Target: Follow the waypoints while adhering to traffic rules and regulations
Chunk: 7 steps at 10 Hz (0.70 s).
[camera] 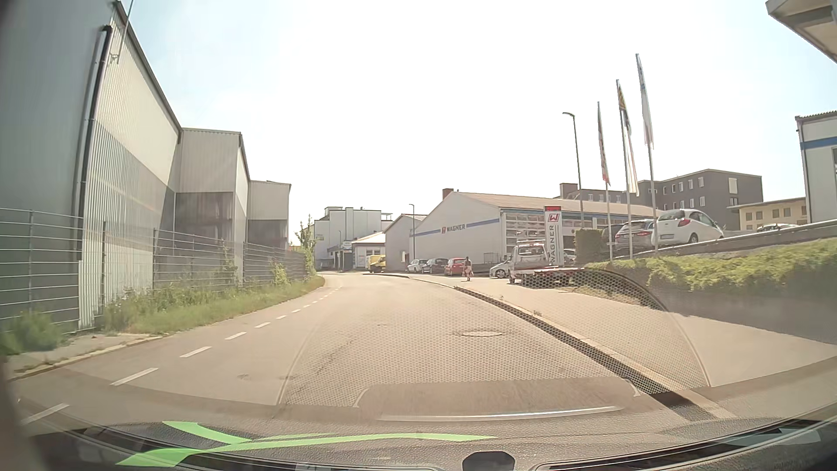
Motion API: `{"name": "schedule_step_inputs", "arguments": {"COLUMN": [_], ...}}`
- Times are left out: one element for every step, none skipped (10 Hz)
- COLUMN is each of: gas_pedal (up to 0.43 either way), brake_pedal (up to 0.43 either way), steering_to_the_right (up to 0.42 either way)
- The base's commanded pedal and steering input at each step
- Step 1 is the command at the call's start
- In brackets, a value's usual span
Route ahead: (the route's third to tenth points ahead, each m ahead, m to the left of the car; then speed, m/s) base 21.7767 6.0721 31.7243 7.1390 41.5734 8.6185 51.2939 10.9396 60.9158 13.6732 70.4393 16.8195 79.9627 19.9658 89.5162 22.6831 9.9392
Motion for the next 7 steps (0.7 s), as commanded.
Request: {"name": "schedule_step_inputs", "arguments": {"gas_pedal": [0.059,0.059,0.059,0.059,0.067,0.067,0.079], "brake_pedal": [0.0,0.0,0.0,0.0,0.0,0.0,0.0], "steering_to_the_right": [-0.024,-0.024,-0.023,-0.024,-0.024,-0.025,-0.025]}}
